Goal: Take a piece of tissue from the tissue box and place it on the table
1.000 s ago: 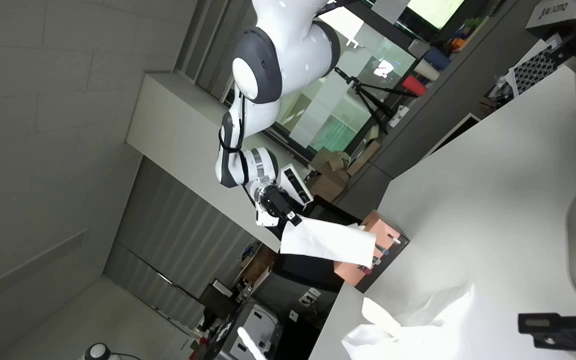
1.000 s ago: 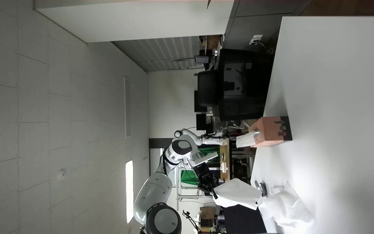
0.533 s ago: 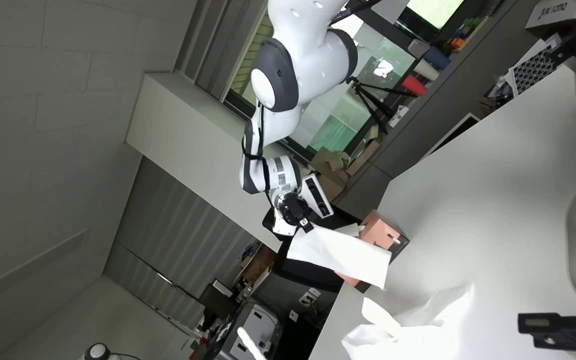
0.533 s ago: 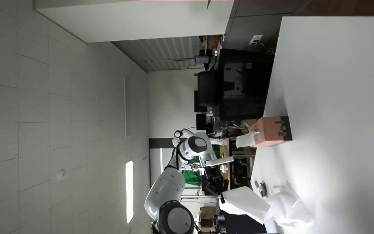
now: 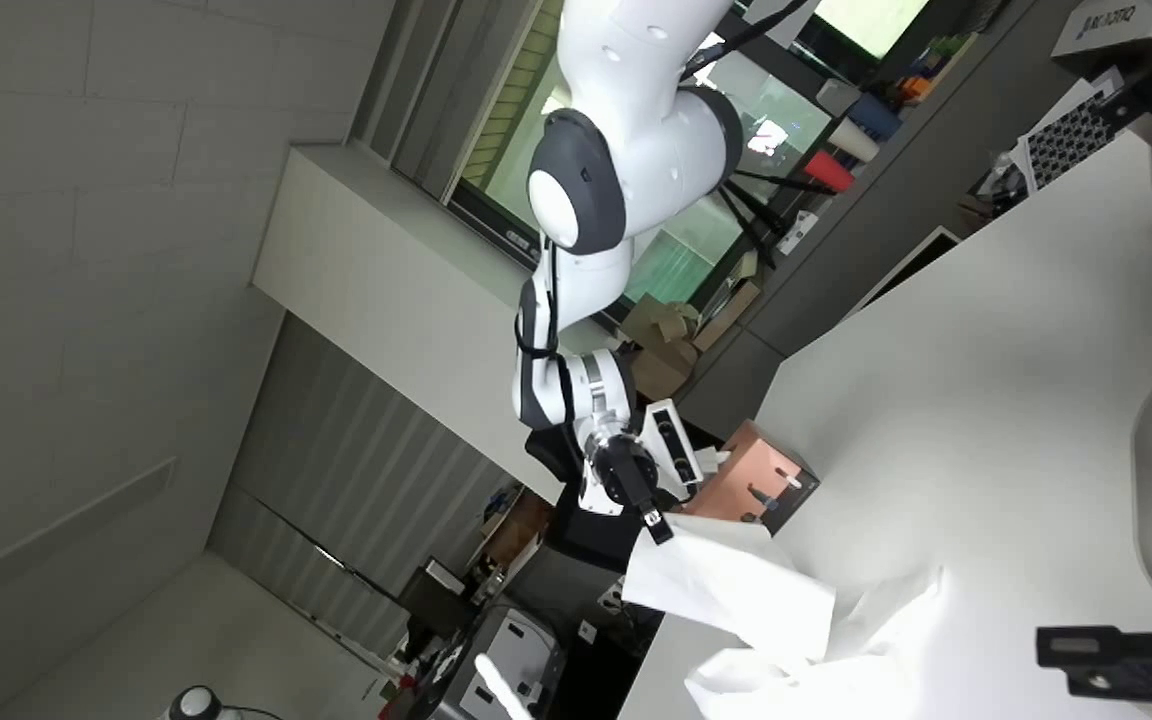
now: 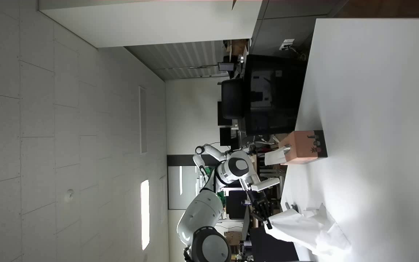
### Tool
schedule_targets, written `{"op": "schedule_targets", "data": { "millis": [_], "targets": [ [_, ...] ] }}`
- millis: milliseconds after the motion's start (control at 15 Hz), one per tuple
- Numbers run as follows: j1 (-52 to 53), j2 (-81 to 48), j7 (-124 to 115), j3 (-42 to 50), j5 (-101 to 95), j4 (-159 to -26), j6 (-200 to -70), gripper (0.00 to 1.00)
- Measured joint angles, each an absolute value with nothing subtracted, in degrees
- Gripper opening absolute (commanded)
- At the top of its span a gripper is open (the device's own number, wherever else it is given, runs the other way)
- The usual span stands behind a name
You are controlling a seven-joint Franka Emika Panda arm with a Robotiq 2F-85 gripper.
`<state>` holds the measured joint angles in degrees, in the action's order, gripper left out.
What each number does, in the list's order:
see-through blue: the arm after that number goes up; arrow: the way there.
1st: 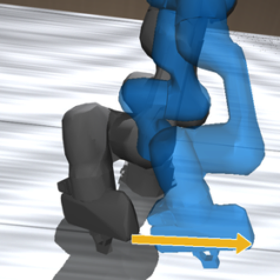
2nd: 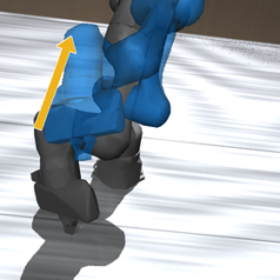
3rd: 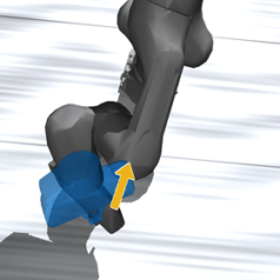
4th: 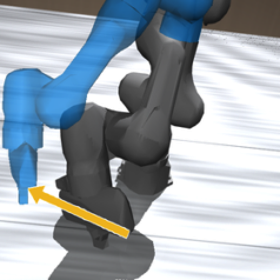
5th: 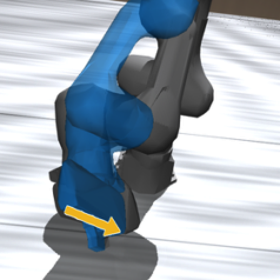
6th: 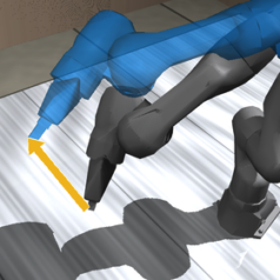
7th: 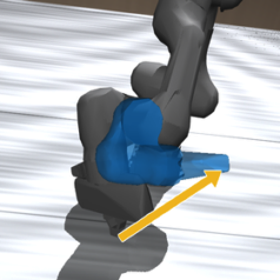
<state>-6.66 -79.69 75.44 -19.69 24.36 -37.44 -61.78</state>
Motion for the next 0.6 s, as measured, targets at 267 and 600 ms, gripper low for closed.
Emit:
{"op": "schedule_targets", "data": {
  "millis": [267, 600],
  "targets": [
    [-4.38, -81.94, 76.58, -19.37, 22.92, -37.42, -66.7, 0.0],
    [-1.16, -84.71, 76.87, -16.56, 20.22, -37.65, -69.61, 0.0]
  ]
}}
